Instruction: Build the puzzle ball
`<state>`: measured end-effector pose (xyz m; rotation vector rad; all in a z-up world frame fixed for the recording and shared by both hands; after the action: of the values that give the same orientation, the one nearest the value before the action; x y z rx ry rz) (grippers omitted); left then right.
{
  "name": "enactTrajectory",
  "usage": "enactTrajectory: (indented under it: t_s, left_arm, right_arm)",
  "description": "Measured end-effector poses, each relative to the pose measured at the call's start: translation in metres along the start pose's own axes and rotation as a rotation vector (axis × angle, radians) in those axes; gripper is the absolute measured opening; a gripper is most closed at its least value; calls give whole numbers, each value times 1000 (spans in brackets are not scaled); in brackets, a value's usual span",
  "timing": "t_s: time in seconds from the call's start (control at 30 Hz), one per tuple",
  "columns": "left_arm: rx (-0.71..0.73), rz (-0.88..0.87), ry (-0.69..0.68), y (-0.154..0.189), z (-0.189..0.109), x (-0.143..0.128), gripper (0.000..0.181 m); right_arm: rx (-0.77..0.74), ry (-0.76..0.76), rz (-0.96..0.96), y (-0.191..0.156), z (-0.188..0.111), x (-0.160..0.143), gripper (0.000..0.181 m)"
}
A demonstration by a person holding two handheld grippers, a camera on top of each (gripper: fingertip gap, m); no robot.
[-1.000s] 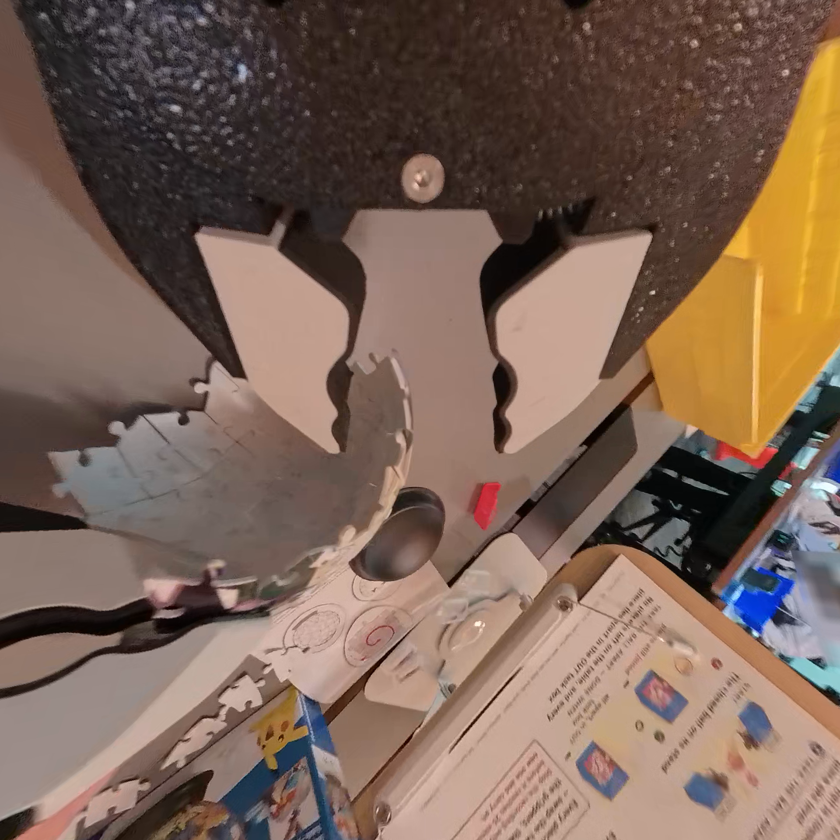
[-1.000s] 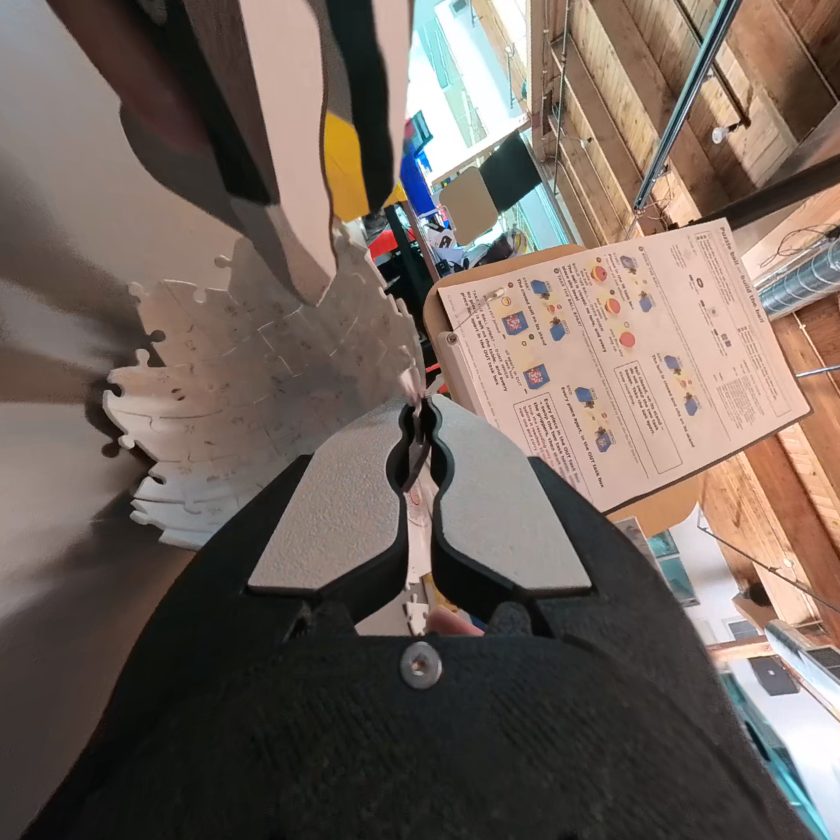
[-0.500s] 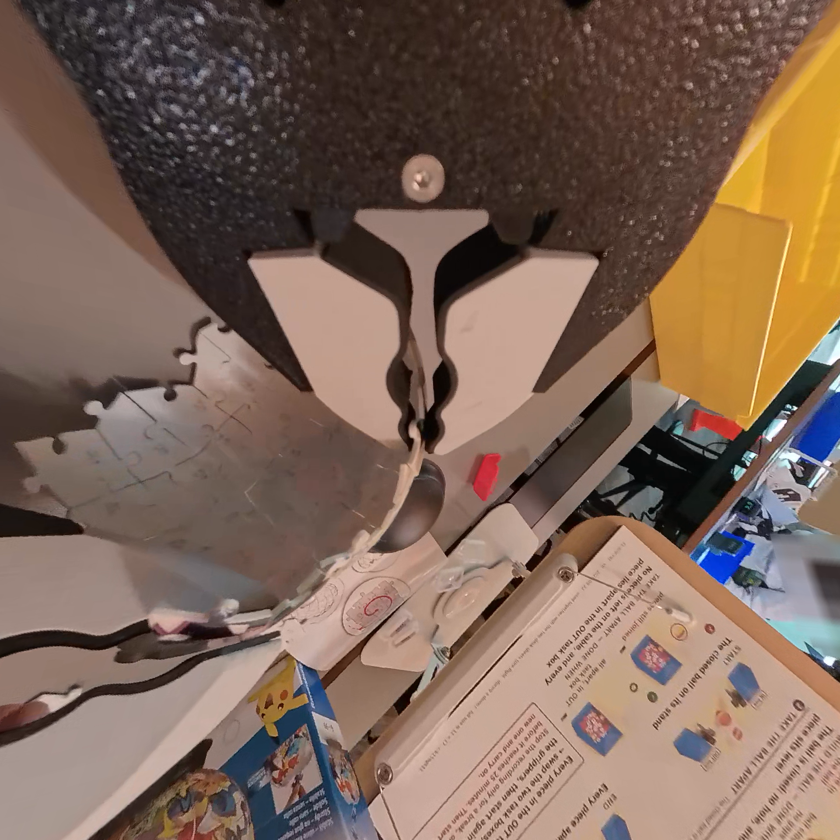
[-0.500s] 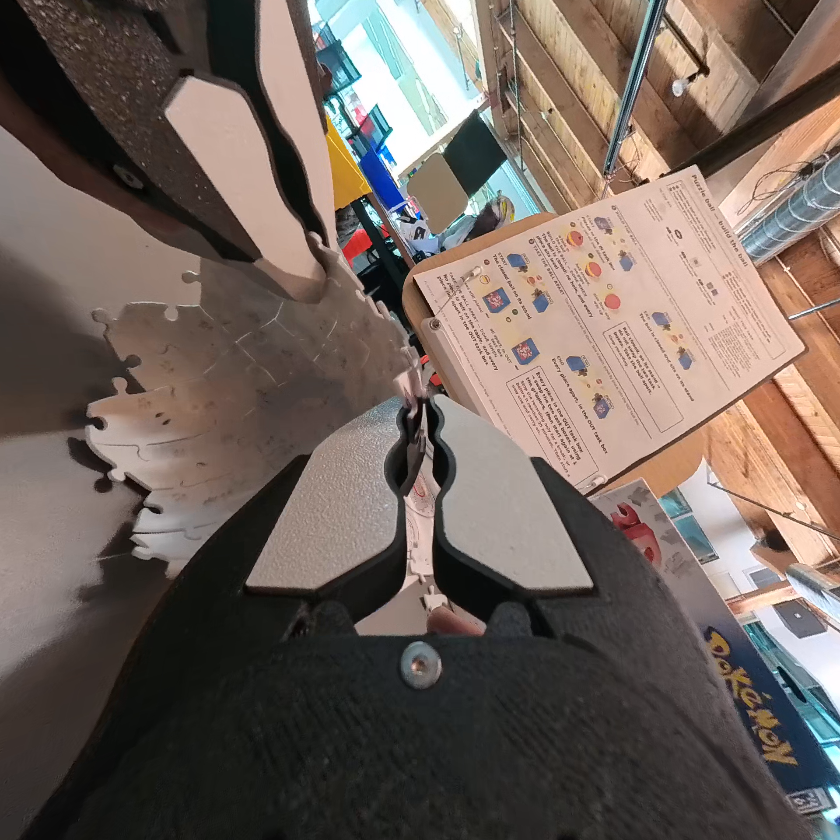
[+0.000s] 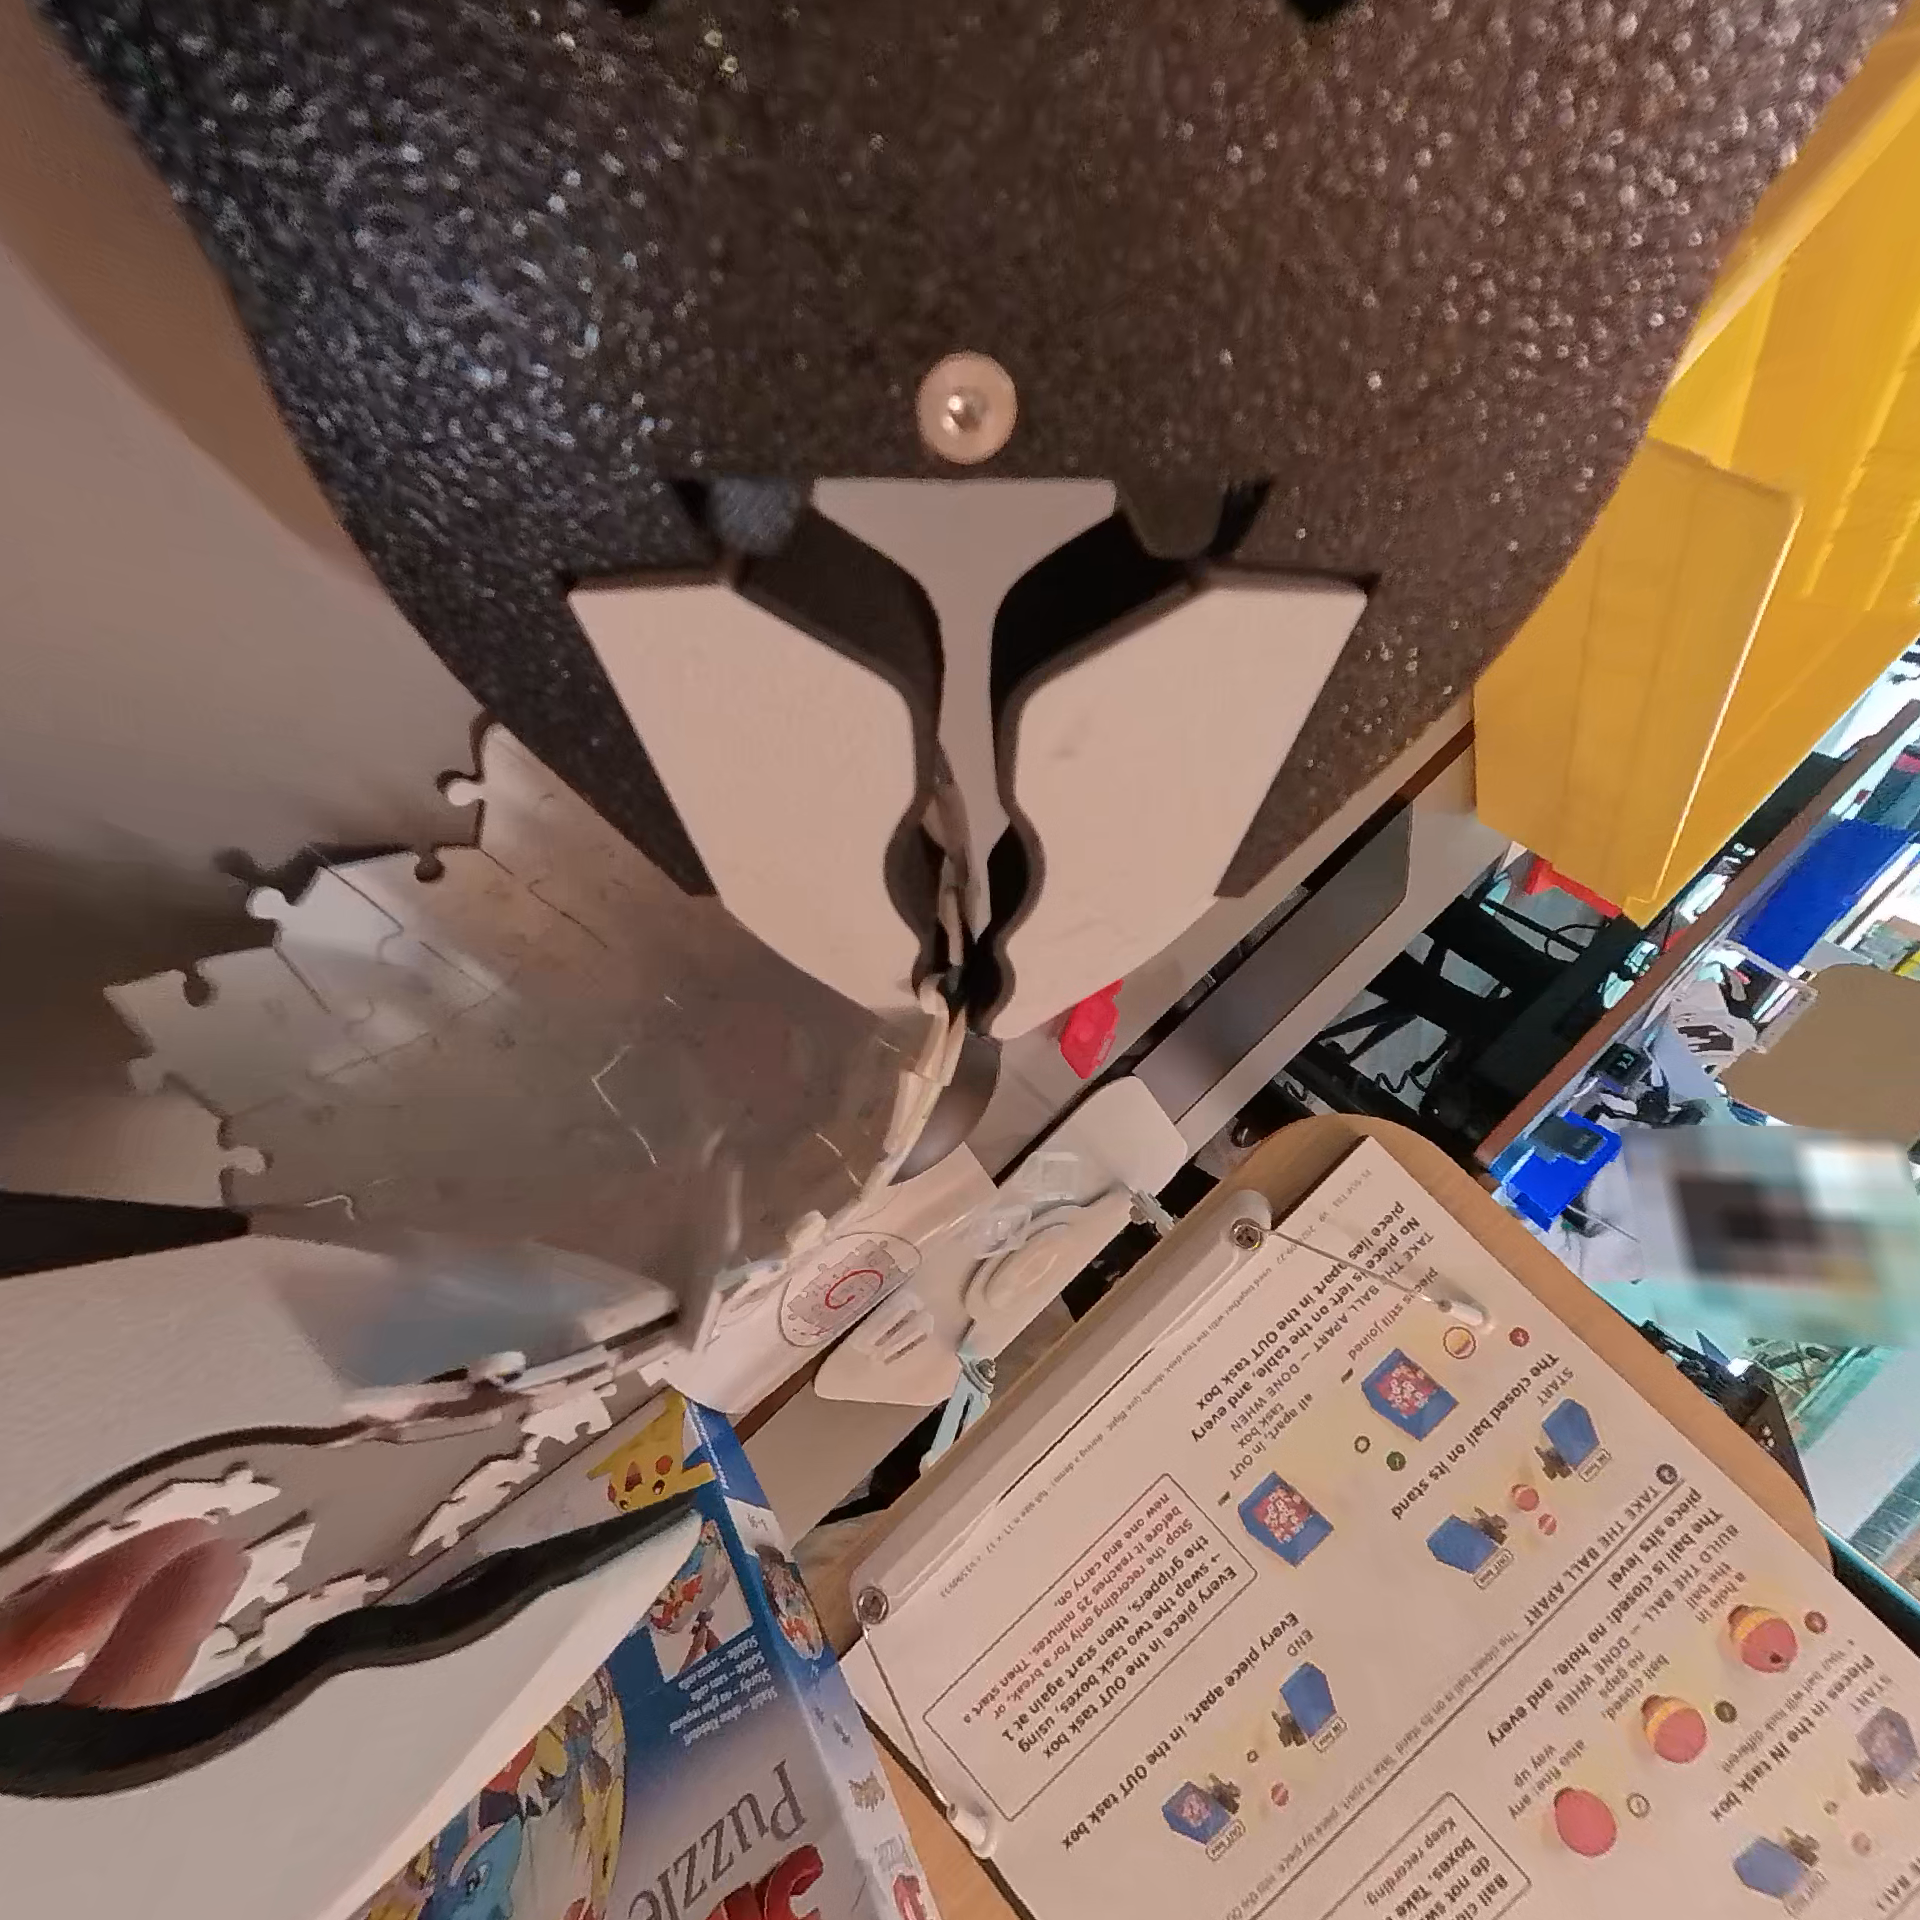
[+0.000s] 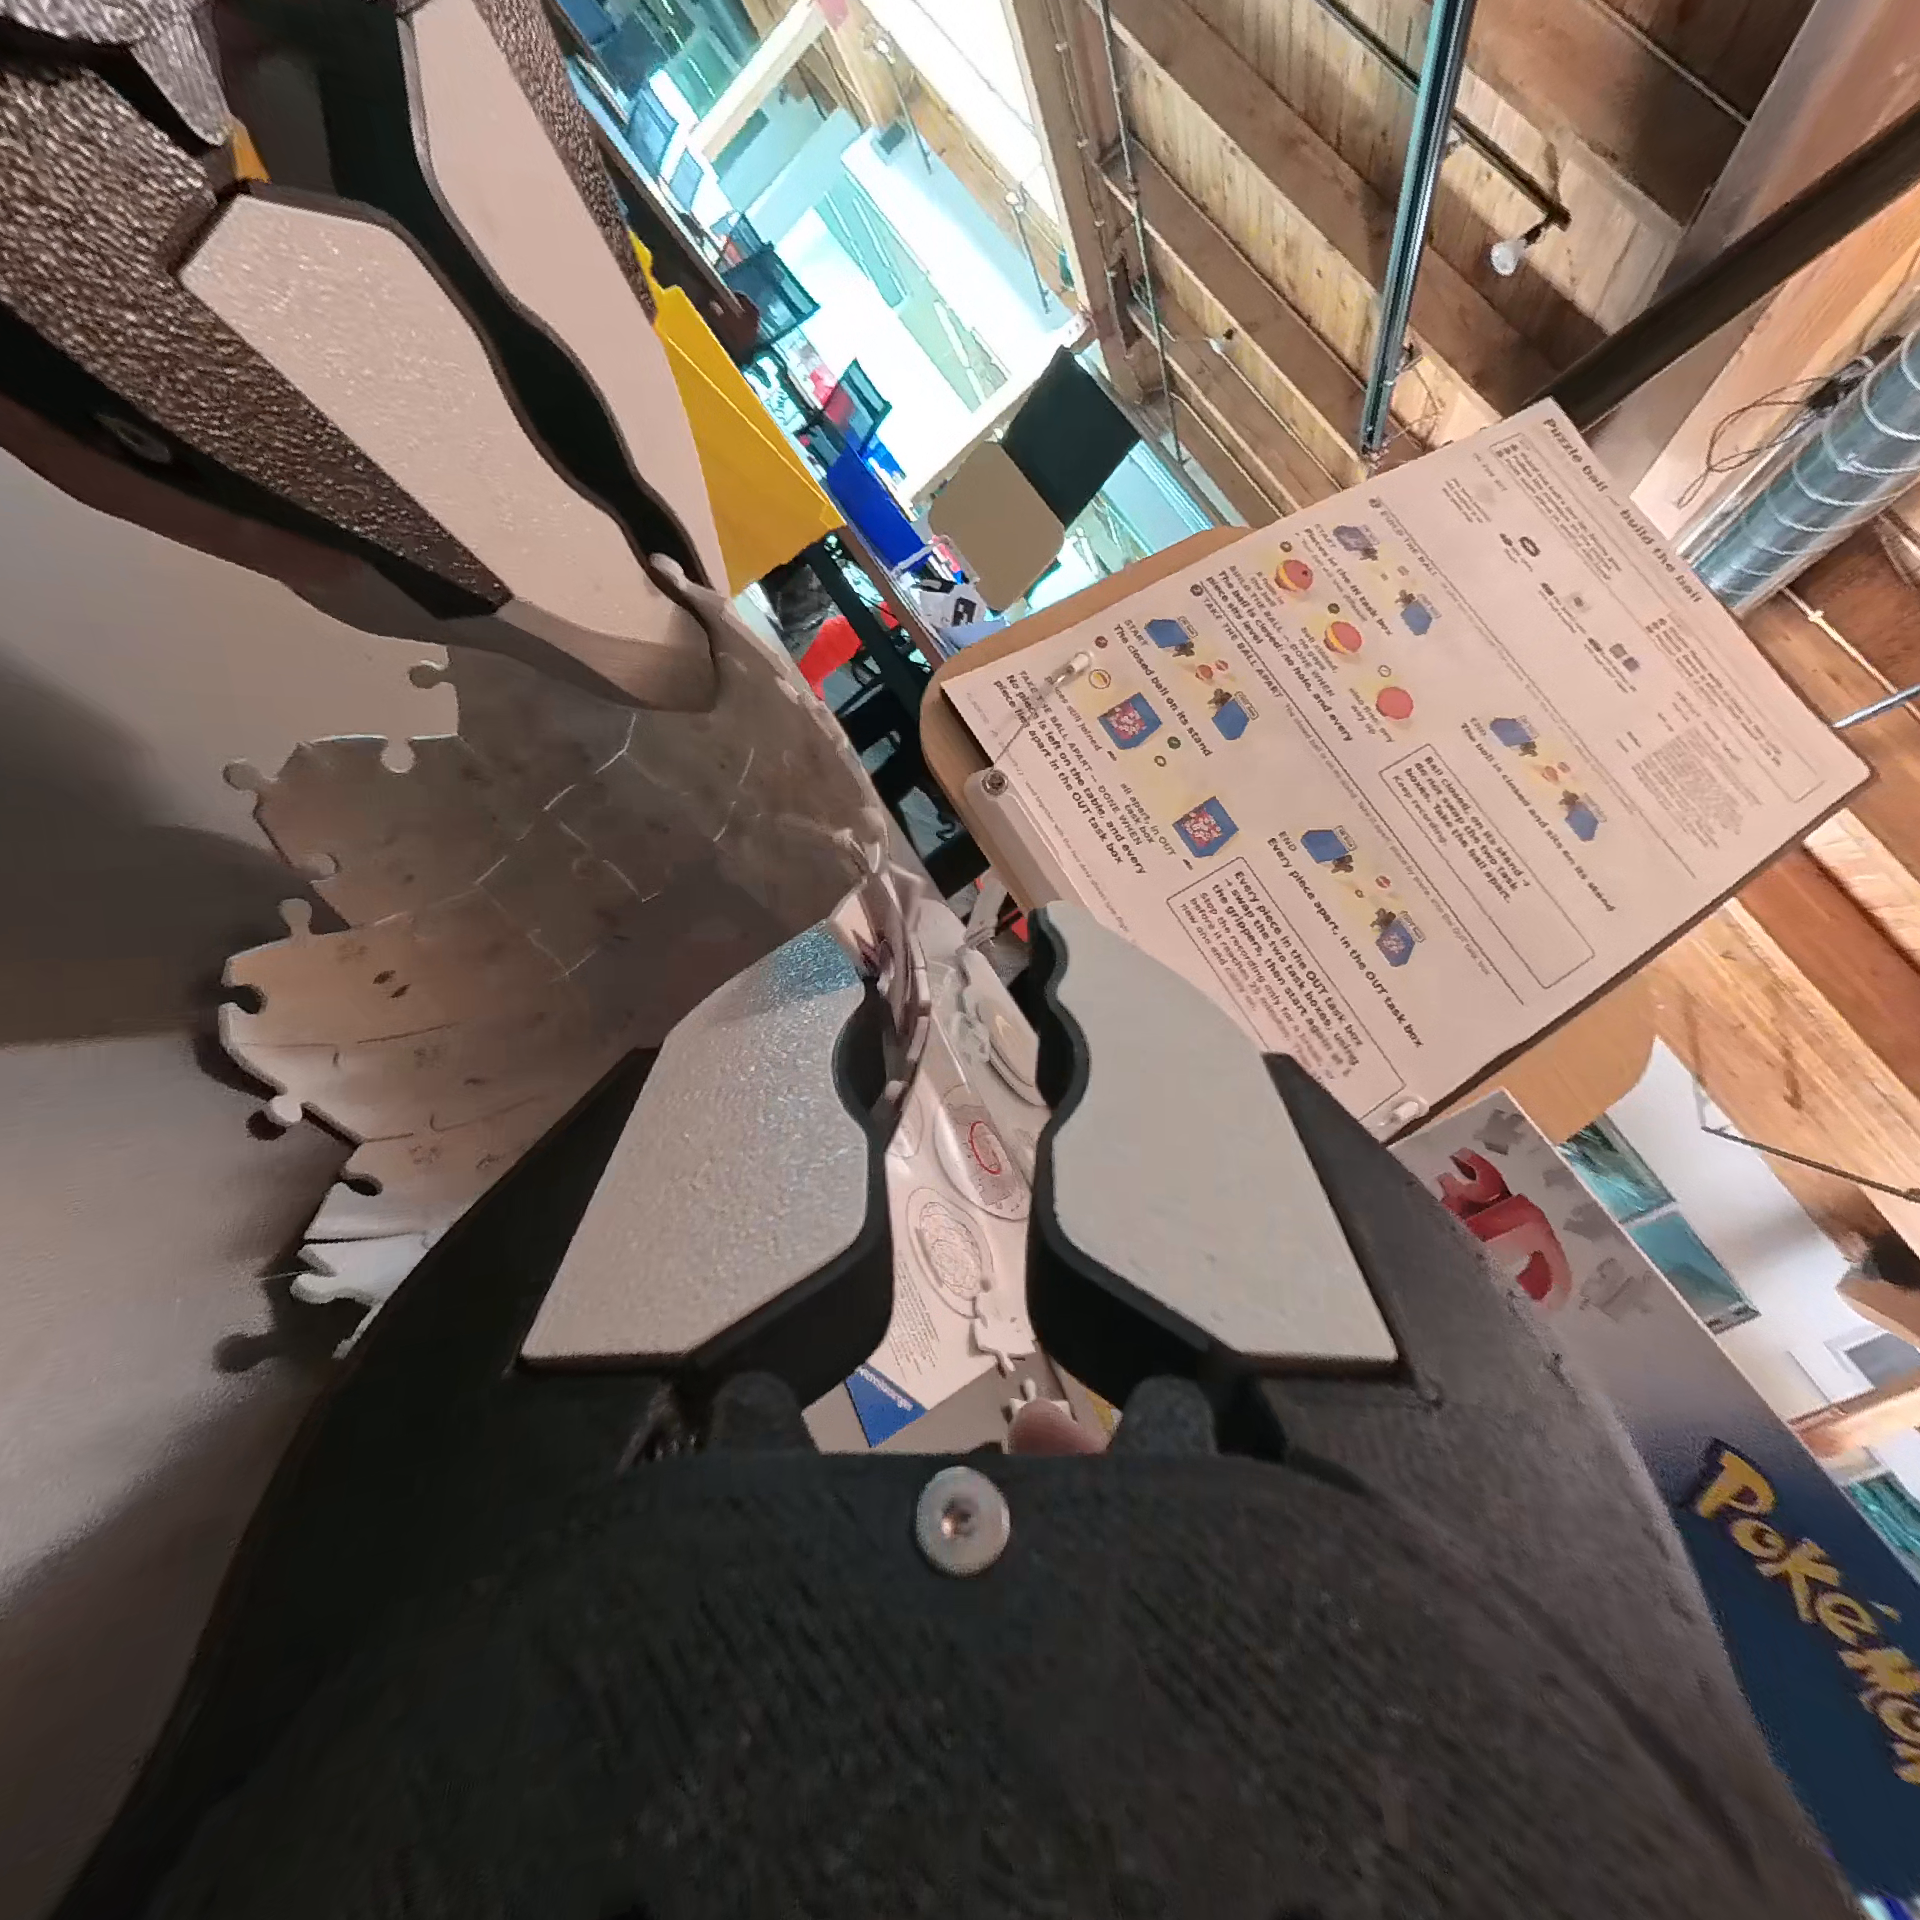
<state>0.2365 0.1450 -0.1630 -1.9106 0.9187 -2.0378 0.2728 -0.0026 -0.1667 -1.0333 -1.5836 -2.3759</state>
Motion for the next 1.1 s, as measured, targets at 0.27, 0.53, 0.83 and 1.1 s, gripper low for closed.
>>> enactTrajectory:
  t_s: [0.27,0.53,0.83,1.1]
  left_arm:
    - [5,-25,-4,0,0,0,3]
    - [11,-46,-24,0,-1,1,3]
    - [15,-70,-46,0,-1,3,3]
    - [23,-73,-81,-2,-1,2,3]
  right_arm:
    - [31,0,16,-3,1,0,10]
    - [-21,-28,53,-3,0,1,14]
    - [-24,-40,47,-5,-3,2,16]
    - [2,-31,50,-5,-4,2,5]
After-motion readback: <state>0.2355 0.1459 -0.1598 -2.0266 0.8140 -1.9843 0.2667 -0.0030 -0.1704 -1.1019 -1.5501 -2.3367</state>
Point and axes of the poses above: each gripper's, where its closed fingertips meet, z out along the fingers, x out of its top, y = z × x across the jaws, the point moved 9 cm from there along -z, back along the fingers, and after that the axes turned 14 degrees about y, right-handed, at the moved point
